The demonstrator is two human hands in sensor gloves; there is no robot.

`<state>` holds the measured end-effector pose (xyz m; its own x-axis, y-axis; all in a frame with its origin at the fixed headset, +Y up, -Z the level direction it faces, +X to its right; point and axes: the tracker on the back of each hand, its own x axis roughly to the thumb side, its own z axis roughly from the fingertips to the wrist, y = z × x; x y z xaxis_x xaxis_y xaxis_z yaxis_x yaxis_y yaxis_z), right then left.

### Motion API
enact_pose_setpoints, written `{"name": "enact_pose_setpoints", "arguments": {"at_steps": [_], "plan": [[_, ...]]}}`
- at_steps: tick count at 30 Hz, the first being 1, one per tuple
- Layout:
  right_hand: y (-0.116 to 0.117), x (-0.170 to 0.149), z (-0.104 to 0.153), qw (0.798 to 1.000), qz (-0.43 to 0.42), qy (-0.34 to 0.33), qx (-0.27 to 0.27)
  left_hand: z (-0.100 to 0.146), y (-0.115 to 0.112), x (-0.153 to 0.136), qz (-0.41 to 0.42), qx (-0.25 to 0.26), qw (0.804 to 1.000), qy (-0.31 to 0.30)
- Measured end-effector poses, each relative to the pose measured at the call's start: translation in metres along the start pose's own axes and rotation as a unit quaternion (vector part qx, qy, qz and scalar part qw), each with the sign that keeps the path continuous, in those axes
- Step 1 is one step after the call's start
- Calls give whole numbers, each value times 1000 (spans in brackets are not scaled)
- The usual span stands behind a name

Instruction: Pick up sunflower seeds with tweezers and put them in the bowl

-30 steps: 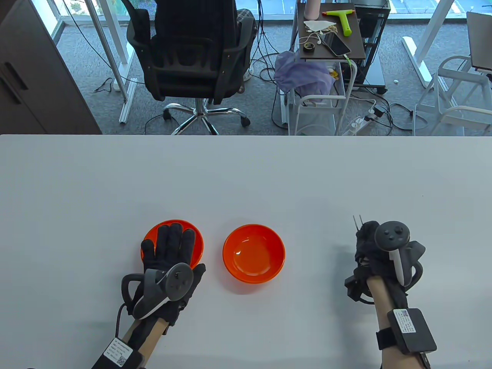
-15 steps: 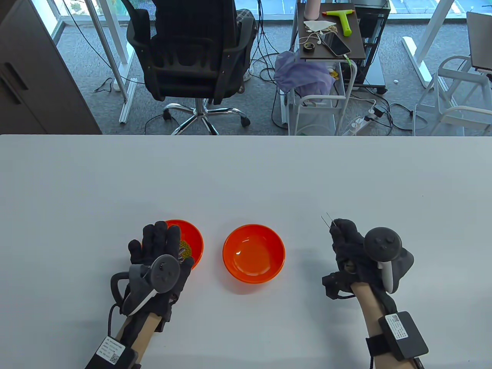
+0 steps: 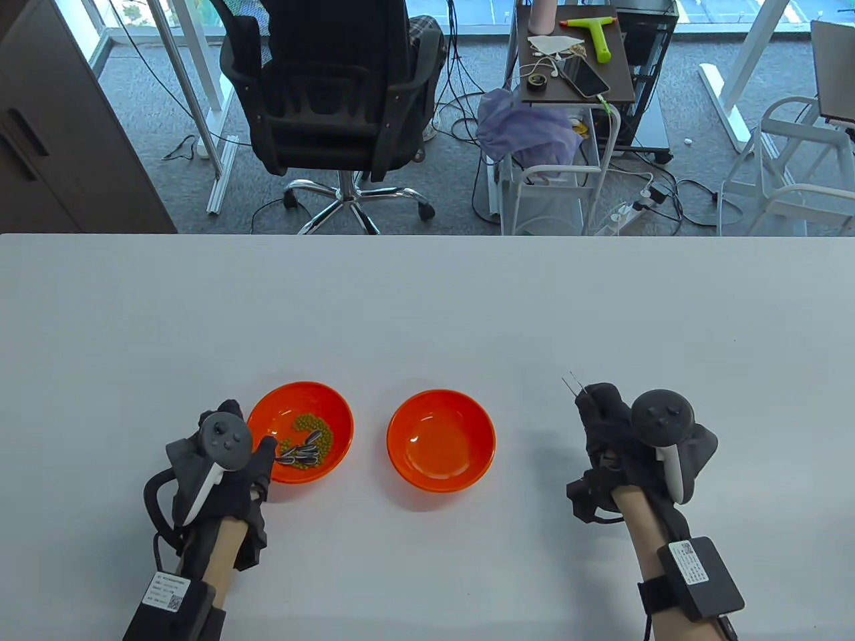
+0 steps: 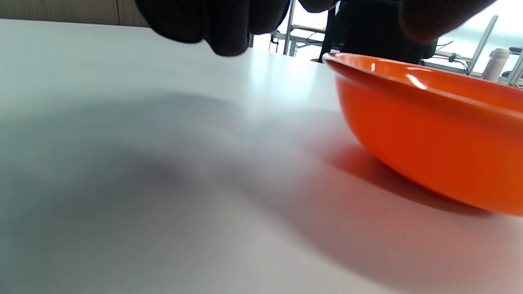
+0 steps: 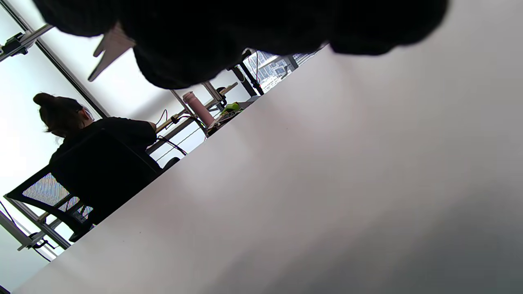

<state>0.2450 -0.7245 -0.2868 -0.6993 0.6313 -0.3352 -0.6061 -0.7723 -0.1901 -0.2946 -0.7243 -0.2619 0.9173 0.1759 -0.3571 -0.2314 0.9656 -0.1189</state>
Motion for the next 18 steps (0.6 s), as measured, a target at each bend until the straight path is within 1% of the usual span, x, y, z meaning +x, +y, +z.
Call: {"name": "enact_pose_setpoints", "arguments": {"at_steps": [1,5,9,11,16,18], "plan": [[1,-1,-1,1000,2,1,2,-2,-2,-3,17,-12,1000,6],[5,-3,-3,1000,10,7,12,-8,-8,-9,39,-38,998,22],[8,-3,-3,999,25,7,20,-14,-13,-12,57,-44,997,34],[8,-3,-3,999,32,6,20,-17,-17,-14,71,-54,995,43],[11,0,-1,998,53,4,28,-23,-30,-20,153,-94,982,63],[11,0,-1,998,49,2,32,-24,-32,-22,178,-91,978,68]]}}
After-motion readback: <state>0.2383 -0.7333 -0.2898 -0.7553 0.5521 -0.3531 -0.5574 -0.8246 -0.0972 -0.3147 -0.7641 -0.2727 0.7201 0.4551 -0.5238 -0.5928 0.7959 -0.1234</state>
